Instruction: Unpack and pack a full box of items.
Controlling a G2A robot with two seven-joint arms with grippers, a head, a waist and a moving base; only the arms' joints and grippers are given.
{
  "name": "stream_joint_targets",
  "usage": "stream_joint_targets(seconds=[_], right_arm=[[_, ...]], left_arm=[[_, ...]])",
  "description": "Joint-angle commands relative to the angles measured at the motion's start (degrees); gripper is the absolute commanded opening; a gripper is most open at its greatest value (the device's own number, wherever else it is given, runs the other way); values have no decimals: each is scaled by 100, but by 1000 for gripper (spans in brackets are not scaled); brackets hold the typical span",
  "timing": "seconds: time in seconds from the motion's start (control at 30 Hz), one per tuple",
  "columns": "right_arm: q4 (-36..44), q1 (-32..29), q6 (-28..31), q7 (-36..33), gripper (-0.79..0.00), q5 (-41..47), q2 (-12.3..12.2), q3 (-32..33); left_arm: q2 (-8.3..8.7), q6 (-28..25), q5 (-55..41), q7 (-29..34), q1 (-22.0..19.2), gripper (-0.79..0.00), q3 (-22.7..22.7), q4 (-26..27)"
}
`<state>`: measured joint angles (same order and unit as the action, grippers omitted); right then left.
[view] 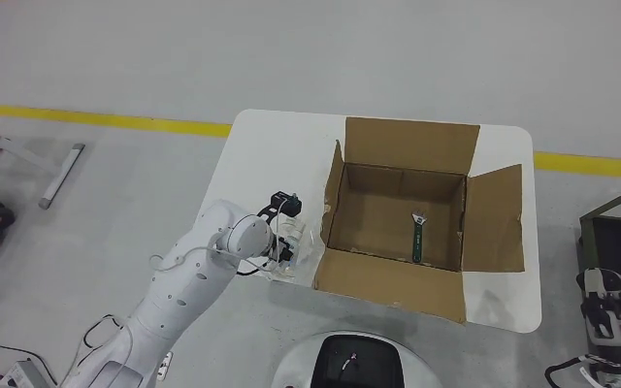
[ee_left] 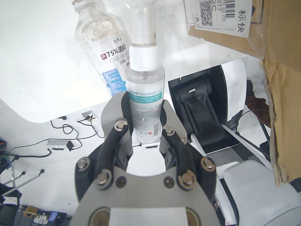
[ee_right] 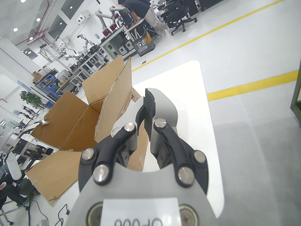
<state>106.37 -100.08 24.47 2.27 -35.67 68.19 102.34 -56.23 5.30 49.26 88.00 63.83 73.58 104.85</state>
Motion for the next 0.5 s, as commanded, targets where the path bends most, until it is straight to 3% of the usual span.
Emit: stream_joint_targets(seconds=[0.0,0.27,0.47], right_arm=[[0,0,0,0,-785,0,0,0],[0,0,0,0,-785,0,0,0],[0,0,0,0,-785,0,0,0]], left_arm=[[0,0,0,0,0,-785,0,0],[12,-77,143,-174,121,-785,-47,73],[91,-86,619,-77,205,-785,259,-133]])
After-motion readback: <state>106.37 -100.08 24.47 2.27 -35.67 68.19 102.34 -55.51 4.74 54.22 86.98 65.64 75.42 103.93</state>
